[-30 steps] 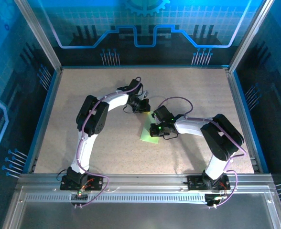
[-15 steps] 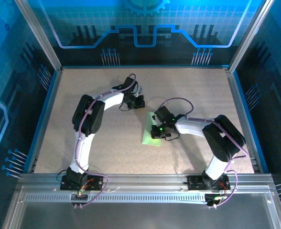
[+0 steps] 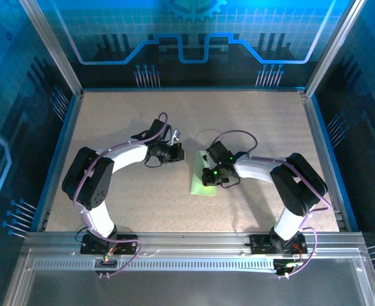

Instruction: Fold a paper plane with a square sheet of paper (fold left side to right side)

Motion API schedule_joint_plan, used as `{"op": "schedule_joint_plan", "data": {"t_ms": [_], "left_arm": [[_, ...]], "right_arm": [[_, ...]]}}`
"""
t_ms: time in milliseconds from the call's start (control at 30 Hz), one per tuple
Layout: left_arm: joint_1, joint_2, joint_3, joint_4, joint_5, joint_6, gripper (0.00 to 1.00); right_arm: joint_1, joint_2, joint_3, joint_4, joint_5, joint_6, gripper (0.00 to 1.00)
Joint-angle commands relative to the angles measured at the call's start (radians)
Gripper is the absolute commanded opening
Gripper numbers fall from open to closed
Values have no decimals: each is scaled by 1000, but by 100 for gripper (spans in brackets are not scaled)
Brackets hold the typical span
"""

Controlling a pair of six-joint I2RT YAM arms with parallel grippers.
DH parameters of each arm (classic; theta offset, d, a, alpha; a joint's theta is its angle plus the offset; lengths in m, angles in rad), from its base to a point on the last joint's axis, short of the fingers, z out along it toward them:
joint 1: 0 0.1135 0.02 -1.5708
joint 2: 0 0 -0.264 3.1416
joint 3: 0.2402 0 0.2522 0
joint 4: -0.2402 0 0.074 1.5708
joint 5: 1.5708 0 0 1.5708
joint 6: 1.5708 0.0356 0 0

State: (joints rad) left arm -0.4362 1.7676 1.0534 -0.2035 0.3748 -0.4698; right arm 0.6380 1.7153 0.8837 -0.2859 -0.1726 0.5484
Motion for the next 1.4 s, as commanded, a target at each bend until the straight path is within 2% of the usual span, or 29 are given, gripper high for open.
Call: {"op": "schedule_joint_plan", "data": {"t_ms": [0,200,567,1000,1367], "left_arm": [[-45,-7,-20,46,54,-42,0],[-97,79,33,52,60,-50,0],[-122,188,123,7,39,-15,0],[-127,226,60,-10,-11,-10,0],[-128,204,14,3,-25,-22,0]], "right_arm": [[-12,64,-32,-147,34,-6,0],[-12,62,-40,-143,32,-1,0],[-8,63,-48,-132,27,3,0],[-14,26,-25,-107,-25,25,1],[-90,-161,-15,-73,-118,82,27]]}}
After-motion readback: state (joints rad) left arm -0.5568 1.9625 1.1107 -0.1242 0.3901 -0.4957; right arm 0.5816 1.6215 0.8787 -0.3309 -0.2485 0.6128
